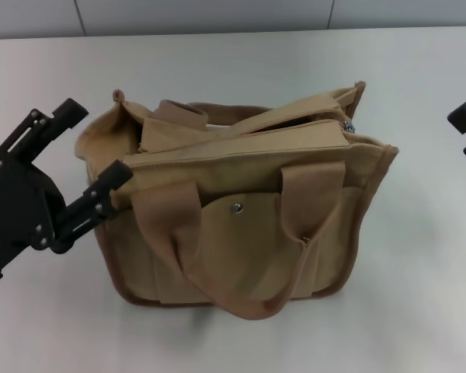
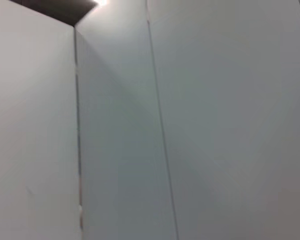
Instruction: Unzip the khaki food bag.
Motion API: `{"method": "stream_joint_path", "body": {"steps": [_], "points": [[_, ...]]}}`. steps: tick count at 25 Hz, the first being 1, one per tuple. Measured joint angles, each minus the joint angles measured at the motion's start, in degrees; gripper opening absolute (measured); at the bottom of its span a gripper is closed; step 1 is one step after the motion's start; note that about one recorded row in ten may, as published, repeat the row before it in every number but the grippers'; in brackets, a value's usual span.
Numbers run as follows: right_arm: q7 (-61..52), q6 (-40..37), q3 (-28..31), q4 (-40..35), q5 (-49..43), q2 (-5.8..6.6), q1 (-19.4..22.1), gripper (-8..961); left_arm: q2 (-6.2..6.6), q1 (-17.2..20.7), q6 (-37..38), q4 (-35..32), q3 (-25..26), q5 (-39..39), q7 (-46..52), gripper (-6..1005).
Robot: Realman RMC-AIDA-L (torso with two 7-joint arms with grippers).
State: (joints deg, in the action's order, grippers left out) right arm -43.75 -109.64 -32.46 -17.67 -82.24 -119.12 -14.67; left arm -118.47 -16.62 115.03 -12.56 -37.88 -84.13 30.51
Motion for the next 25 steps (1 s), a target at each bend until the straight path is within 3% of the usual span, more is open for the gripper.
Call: {"method": "stream_joint_path", "body": {"steps": [1,7,13,25], "points": [[0.00,0.00,0.00,0.00,0.00,0.00,0.00,394,0.02,0.09,0.09,-0.50,-0.29,-0.14,0.16,774],[0.11,-4.29,-2.15,-4.52,-10.67,0.01,0.51,507,0.64,1.64,0.22,-5.98,-9.59,-0.53,2.60,773],[0.14,-5.74,-5.28,-5.71,-24.19,0.06,-1.67,726,3.40,1.31,-0.33,-6.48,-25.11,-0.65,5.40,772],[-1.00,-5.24,-5.69,-5.02,-29.38,-0.18,-4.50,745,4.66,2.15,-0.37,-6.57,-31.49,-0.72,8.00,770]]}}
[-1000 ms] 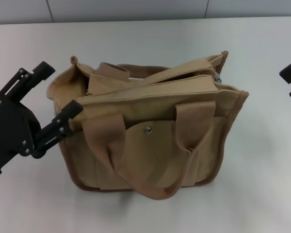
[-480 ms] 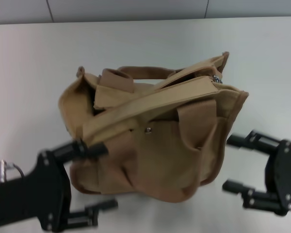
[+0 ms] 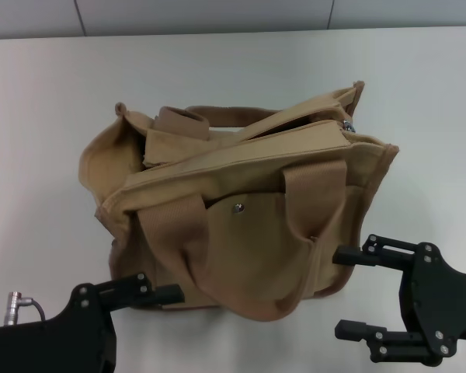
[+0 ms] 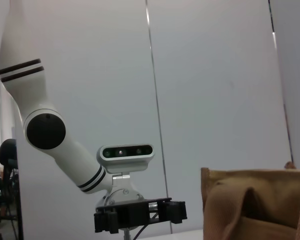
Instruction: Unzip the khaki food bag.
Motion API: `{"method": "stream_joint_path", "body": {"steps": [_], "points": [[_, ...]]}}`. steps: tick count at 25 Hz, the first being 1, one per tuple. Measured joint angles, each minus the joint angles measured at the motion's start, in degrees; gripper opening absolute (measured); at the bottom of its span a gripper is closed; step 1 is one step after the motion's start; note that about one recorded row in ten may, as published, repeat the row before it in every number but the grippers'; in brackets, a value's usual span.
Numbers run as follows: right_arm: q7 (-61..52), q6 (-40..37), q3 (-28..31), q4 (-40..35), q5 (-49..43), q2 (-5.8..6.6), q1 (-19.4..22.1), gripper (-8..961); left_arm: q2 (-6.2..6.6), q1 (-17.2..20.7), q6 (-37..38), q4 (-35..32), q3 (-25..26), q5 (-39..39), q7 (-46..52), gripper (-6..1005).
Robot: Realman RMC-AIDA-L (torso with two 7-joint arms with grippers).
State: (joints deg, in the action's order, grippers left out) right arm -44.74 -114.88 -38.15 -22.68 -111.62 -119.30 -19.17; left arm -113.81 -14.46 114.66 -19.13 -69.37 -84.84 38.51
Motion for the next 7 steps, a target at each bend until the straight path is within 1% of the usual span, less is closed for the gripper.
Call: {"method": "stream_joint_path", "body": {"steps": [7], "points": [[-0.95,1.07,0.00,0.01,-0.68,0.00,-0.57,745,0.02,-0.11,-0.97,0.15,0.40,0.01,0.31,770]]}}
